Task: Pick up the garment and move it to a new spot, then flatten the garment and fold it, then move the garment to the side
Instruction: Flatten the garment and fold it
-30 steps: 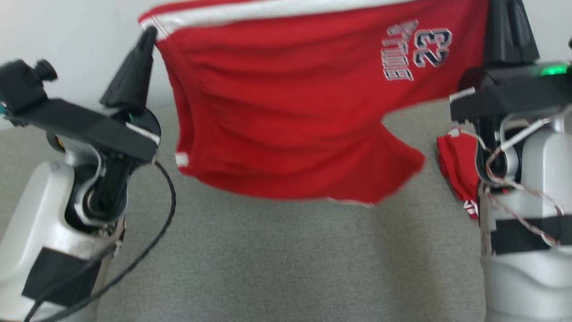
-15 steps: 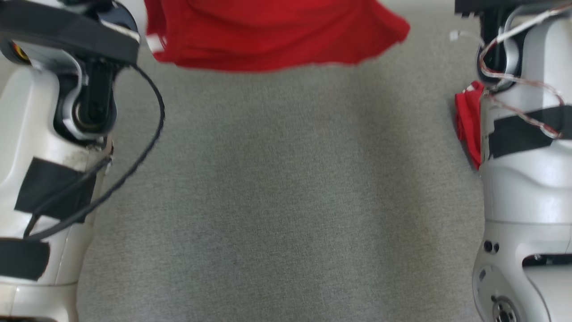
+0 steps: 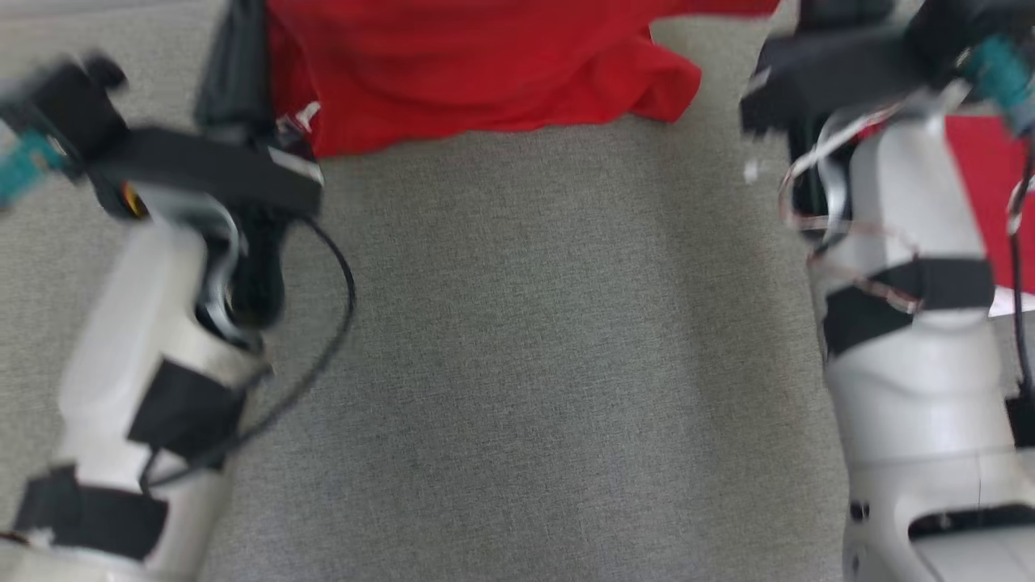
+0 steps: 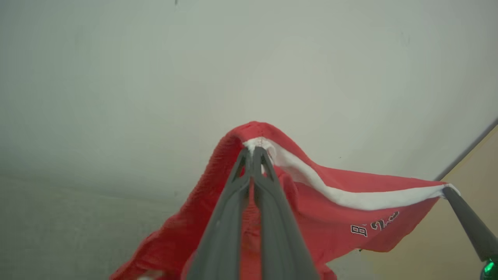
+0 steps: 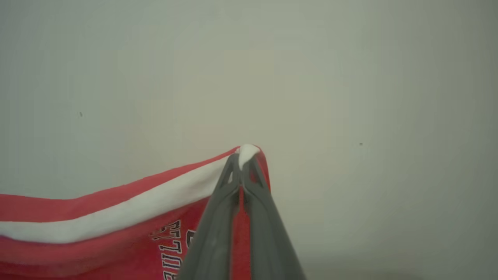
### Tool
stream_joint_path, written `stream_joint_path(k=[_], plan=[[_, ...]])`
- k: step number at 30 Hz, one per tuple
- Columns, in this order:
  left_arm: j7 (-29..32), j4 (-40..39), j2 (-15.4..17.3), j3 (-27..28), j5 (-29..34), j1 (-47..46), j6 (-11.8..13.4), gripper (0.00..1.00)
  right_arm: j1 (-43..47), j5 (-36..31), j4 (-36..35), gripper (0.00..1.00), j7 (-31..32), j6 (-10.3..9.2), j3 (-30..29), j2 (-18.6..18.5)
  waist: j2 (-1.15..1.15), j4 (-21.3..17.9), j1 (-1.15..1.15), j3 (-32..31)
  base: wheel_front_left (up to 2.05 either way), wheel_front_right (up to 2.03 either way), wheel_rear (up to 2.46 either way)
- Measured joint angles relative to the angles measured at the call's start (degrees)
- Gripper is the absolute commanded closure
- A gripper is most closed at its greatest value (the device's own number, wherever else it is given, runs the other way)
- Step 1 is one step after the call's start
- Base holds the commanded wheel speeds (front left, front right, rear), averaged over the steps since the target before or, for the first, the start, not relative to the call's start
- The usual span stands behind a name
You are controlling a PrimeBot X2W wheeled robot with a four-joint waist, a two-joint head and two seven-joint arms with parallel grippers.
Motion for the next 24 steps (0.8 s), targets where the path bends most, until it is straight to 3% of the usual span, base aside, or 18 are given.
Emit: stream_joint_path(k=[4,9,16,24], plan=[[-0.25,-5.22,0.02,-1.6,-1.04,7.87,-0.3,1.0,7.35,3.6,-3.9,1.0,3.15,0.0,3.0,-1.97,-0.02,0.22,-0.03,-1.47,0.0,0.0,0.0],[-0.32,-11.58,0.53,-0.85,-3.3,19.4,-0.36,1.0,18.18,8.84,-14.79,1.0,9.2,0.0,2.6,-4.57,-0.02,1.24,-0.03,-4.76,0.0,0.0,0.0],[-0.41,-16.99,0.67,-0.05,-3.42,35.6,0.53,1.0,39.01,12.45,-31.22,1.0,21.32,0.0,-2.58,-2.8,-0.03,2.84,-0.05,-10.6,0.0,0.0,0.0],[3.82,-18.36,2.59,-3.33,-3.15,45.25,2.56,1.0,54.81,13.27,-38.22,1.0,32.56,0.0,-3.46,-1.04,-0.03,3.9,-0.05,-15.05,0.0,0.0,0.0]])
